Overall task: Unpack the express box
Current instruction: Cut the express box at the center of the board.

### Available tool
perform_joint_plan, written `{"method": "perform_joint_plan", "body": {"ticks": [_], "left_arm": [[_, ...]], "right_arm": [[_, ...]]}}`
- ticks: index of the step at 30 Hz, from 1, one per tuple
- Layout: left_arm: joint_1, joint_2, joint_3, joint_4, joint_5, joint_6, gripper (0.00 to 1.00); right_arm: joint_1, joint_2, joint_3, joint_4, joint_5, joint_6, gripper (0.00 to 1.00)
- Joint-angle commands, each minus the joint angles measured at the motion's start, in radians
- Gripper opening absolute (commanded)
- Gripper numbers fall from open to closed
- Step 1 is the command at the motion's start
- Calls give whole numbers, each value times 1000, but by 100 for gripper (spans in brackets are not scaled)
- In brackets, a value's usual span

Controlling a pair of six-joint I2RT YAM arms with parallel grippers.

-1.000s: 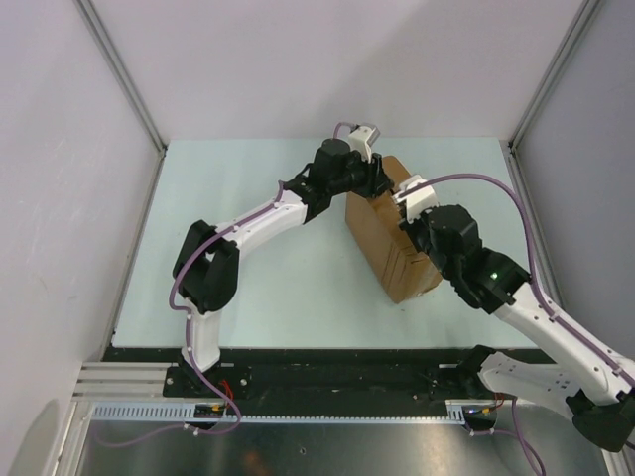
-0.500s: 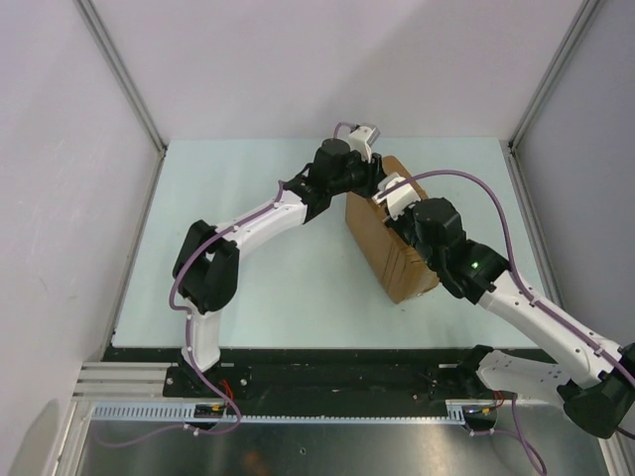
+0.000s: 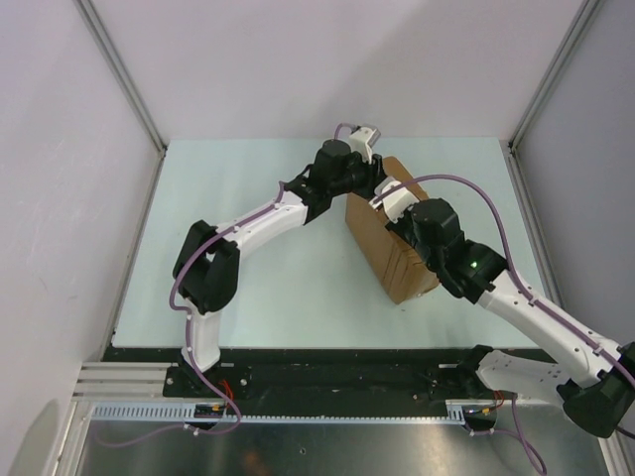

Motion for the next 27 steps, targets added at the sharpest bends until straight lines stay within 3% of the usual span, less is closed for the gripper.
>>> {"method": "perform_joint_plan", "body": {"ticks": [1,10,27], "left_arm": [[37,104,-90,-287,-128,47,42],[37,117,-95,-290,-158,30,41],[37,129,-100,-294,-193,13,40]], "right_arm": [[-1,-45,10,-106,77,-26,0],[43,-108,19,-392,65,98,0],[-1,-205,67,-682,-44,286,0]]}}
